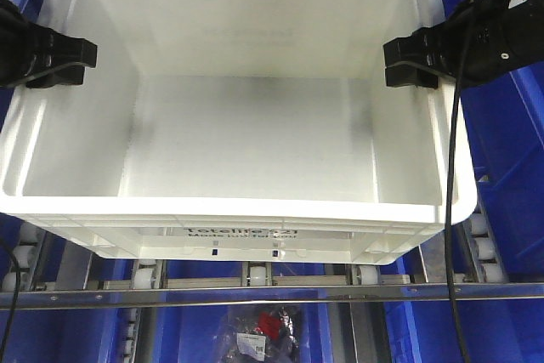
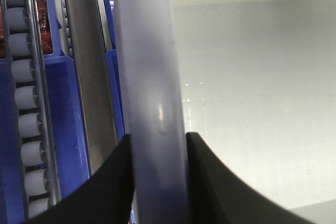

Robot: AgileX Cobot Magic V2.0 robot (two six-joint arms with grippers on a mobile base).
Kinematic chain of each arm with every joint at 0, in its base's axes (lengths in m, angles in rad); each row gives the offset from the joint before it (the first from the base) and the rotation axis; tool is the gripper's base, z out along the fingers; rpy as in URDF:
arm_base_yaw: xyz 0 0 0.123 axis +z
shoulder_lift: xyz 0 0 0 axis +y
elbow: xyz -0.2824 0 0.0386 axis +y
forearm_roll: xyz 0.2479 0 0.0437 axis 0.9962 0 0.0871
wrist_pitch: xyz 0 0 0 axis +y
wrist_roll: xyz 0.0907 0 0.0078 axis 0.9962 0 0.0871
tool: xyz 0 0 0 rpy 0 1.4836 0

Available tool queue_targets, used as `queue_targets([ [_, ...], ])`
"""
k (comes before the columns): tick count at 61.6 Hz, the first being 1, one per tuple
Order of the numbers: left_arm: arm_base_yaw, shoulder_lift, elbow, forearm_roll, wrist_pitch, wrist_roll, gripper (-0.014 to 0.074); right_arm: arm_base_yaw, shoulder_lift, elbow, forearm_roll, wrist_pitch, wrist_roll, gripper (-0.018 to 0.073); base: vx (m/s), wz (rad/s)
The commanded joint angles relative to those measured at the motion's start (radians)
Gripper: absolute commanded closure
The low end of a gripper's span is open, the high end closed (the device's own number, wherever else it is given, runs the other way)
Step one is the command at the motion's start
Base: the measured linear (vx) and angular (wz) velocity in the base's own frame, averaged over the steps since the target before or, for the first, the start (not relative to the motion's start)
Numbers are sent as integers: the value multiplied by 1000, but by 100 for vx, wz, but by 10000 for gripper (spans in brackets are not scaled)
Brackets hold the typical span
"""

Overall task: Move bin from left to right shelf
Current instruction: 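Pull the gripped tote off the shelf toward the robot with both grippers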

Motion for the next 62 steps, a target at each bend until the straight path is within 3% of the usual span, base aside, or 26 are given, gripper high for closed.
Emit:
queue_targets([
  [1, -7, -44, -41, -35, -90, 21, 601, -2, -46, -38, 25, -96, -34, 564, 0, 0],
  [62, -7, -44, -41, -35, -90, 21, 601, -2, -46, -38, 25, -96, -34, 564, 0, 0],
])
